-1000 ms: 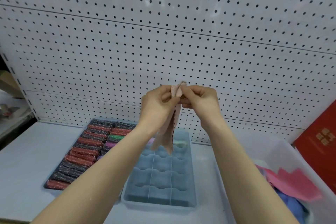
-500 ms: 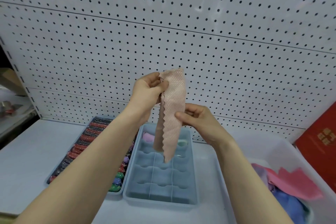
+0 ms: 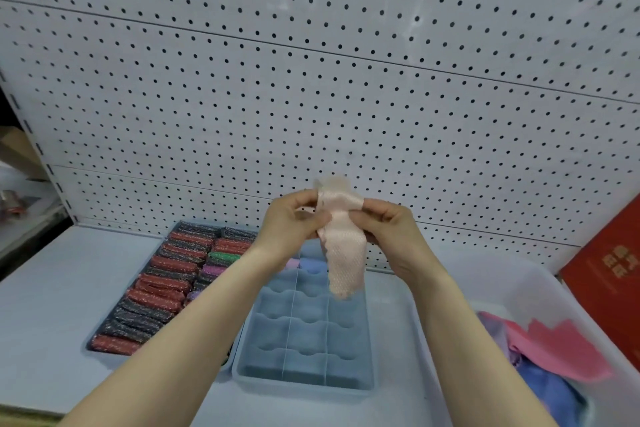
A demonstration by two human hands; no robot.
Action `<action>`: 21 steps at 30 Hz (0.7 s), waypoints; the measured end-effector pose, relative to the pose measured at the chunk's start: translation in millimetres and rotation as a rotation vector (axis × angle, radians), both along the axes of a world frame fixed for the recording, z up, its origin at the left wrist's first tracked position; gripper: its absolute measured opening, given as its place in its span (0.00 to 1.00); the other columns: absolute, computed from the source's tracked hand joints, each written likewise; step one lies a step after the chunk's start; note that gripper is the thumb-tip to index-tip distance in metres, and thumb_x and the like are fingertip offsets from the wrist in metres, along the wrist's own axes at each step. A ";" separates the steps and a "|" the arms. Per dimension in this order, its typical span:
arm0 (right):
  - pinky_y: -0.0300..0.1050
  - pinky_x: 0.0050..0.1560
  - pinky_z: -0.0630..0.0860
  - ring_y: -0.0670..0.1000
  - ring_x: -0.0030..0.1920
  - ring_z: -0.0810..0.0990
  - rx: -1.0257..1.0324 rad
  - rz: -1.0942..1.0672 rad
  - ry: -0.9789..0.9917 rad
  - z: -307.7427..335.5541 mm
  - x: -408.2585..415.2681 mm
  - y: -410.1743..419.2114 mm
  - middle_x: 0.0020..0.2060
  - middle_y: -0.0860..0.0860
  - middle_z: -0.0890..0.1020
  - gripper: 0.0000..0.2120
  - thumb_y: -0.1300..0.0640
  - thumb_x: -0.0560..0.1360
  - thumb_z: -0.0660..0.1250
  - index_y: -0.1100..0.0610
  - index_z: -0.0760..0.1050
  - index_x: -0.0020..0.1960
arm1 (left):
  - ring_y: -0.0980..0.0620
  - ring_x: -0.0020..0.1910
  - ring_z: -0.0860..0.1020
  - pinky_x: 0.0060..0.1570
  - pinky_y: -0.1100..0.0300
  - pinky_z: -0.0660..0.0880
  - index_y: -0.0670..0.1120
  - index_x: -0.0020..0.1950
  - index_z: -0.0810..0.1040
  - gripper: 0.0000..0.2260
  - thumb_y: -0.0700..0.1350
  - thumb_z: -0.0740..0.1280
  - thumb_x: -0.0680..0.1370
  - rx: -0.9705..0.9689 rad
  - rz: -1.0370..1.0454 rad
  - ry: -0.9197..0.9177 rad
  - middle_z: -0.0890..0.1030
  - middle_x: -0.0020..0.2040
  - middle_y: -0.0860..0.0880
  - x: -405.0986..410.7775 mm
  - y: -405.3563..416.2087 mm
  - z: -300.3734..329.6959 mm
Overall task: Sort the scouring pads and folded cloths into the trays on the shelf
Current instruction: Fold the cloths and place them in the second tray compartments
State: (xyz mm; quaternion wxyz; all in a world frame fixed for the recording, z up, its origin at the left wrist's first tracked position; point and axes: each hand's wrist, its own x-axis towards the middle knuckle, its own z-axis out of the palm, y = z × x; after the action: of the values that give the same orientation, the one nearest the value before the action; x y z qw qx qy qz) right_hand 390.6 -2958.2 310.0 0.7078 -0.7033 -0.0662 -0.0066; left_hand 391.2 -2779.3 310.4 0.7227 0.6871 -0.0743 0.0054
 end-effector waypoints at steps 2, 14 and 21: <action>0.47 0.48 0.80 0.54 0.44 0.83 0.021 -0.004 -0.088 13.2 1.7 -0.6 0.42 0.56 0.86 0.13 0.72 0.75 0.65 0.58 0.85 0.43 | 0.49 0.44 0.80 0.46 0.56 0.81 0.47 0.40 0.83 0.16 0.25 0.67 0.73 0.002 0.042 -0.129 0.81 0.45 0.51 3.9 0.9 8.9; 0.46 0.51 0.79 0.53 0.49 0.84 -0.001 0.198 0.040 17.4 -8.3 9.8 0.50 0.55 0.85 0.11 0.57 0.79 0.65 0.60 0.80 0.57 | 0.59 0.51 0.75 0.49 0.68 0.71 0.50 0.38 0.84 0.22 0.24 0.61 0.73 0.083 0.161 -0.432 0.77 0.48 0.54 10.2 9.3 32.8; 0.45 0.44 0.80 0.53 0.44 0.83 0.087 -0.014 -0.052 23.2 -4.2 19.0 0.44 0.57 0.86 0.06 0.63 0.76 0.69 0.59 0.83 0.51 | 0.48 0.53 0.83 0.53 0.54 0.80 0.44 0.67 0.74 0.16 0.46 0.66 0.80 -0.171 -0.078 0.053 0.83 0.58 0.47 7.2 12.9 22.5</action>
State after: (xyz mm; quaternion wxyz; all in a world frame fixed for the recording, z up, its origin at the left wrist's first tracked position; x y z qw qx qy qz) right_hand 386.4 -2939.3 333.2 0.7356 -0.6719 -0.0790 -0.0326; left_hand 398.4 -2766.4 333.0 0.7802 0.6192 -0.0813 -0.0344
